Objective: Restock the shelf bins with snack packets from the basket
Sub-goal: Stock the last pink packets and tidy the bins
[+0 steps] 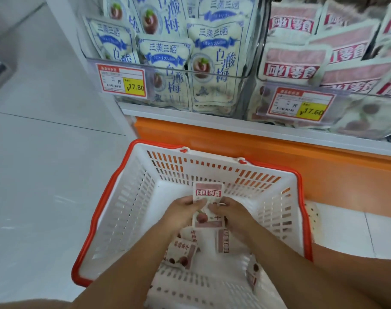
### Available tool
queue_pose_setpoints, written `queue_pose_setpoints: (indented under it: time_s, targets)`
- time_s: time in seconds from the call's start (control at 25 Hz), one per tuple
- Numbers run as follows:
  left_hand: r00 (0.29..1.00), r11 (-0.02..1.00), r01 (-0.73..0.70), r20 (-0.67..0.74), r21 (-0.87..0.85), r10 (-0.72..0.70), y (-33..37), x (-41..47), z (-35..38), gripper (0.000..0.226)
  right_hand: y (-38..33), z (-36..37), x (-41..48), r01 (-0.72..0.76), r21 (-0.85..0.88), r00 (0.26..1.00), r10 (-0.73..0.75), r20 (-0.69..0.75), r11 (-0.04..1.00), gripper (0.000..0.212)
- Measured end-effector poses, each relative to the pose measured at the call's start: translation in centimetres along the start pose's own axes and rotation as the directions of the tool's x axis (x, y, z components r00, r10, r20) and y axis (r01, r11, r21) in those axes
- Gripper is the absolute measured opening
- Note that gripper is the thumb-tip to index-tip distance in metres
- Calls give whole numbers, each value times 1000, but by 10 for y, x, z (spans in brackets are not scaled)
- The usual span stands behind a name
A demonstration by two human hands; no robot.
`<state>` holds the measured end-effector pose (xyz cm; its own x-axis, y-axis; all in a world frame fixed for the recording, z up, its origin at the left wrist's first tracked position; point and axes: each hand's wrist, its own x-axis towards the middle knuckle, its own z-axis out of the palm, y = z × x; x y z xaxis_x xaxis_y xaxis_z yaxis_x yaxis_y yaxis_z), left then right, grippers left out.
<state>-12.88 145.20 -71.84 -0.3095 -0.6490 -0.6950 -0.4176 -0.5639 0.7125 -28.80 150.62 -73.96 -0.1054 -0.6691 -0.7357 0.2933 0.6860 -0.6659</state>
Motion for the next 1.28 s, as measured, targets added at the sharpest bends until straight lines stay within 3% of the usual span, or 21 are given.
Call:
queue_pose_setpoints:
  time_s: [0.12, 0.24, 0.36, 0.56, 0.84, 0.92, 1.04, 1.16, 1.28]
  targets:
    - [998, 982, -67, -10, -174, 67, 20, -19, 5, 23, -16, 1, -23, 100, 91, 991, -107, 78, 991, 26]
    - [997, 967, -70, -27, -244, 65, 32, -38, 13, 22, -33, -1, -58, 261, -30, 964, -262, -46, 965, 10]
    - [996, 959, -86, 7, -269, 91, 42, -55, 21, 22, -43, -6, -85, 333, -42, 939, -335, -83, 942, 11]
    - [986, 936, -133, 51, -327, 158, 53, -78, 26, 23, -49, -9, -109, 337, 36, 938, -333, -97, 941, 20]
    - [972, 922, -214, 25, -321, 235, 72, -99, 24, 22, -69, -15, -132, 285, 140, 958, -288, 1, 948, 30]
    - [961, 925, -256, 27, -282, 274, 84, -108, 23, 21, -83, -17, -142, 316, 88, 948, -317, 5, 945, 33]
    - [928, 915, -358, 41, -185, 371, 114, -125, 25, 19, -118, -22, -170, 428, -121, 902, -431, -2, 896, 26]
    - [847, 852, -520, 86, -69, 524, 166, -147, 37, 19, -168, -39, -205, 528, -303, 832, -555, -3, 793, 17]
    - [766, 770, -638, 131, 29, 630, 219, -168, 56, 14, -210, -65, -230, 585, -334, 786, -617, 12, 739, 20]
